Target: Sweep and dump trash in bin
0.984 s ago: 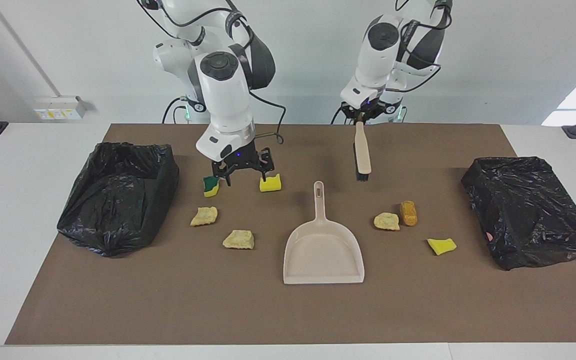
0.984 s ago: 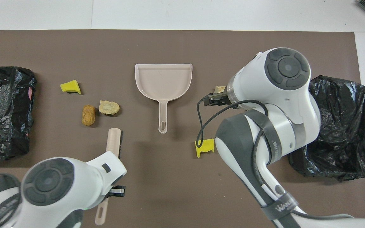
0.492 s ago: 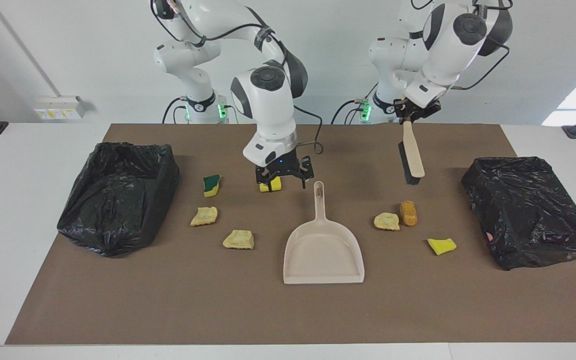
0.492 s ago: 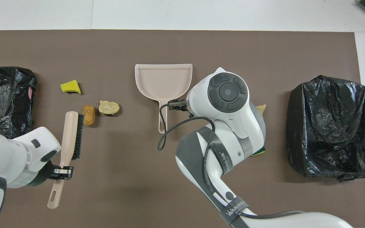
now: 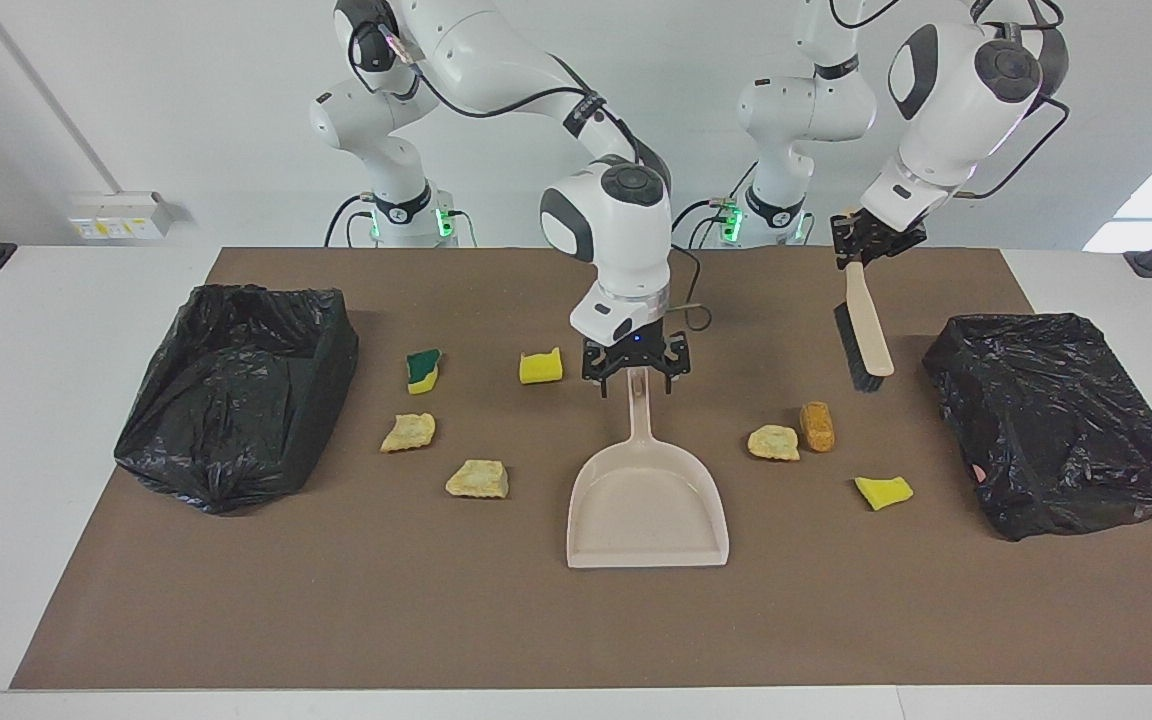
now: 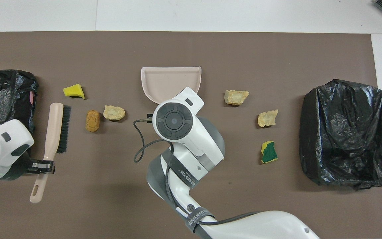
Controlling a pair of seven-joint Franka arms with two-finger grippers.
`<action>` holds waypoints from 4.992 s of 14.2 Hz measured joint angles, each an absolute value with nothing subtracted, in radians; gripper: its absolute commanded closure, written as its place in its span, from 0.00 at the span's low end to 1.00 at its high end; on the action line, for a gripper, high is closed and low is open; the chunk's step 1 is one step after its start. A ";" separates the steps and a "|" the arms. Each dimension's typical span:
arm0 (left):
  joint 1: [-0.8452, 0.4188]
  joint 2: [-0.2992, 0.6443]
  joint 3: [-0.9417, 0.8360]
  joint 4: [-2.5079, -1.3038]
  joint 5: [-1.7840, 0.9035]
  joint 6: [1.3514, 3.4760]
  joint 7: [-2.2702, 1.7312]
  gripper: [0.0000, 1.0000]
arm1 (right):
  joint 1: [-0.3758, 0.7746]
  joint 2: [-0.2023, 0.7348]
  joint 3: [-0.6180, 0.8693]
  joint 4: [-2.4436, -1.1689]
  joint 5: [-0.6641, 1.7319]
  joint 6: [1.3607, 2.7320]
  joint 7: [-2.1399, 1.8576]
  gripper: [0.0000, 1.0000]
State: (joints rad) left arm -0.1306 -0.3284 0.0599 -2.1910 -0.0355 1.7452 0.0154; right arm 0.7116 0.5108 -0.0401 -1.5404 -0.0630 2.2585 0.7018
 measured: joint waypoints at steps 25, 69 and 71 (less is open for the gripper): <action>0.016 0.073 0.056 -1.966 -0.036 2.053 0.036 1.00 | 0.527 0.386 -0.051 -1.549 -0.100 1.991 -0.120 1.00; -0.476 0.127 0.035 -1.960 -0.206 1.915 -0.277 1.00 | 0.544 0.346 -0.046 -1.808 0.000 2.222 -1.030 1.00; -0.407 0.064 0.049 -1.940 -0.207 1.793 -0.283 1.00 | 0.544 0.347 -0.046 -1.808 0.000 2.222 -1.030 1.00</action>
State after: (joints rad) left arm -0.4068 0.0644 0.0487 -1.9401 -0.2070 1.7929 -0.2829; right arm 0.5442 0.3466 -0.0461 -1.8085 -0.0001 2.2218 -1.0302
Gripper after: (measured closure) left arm 0.740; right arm 0.674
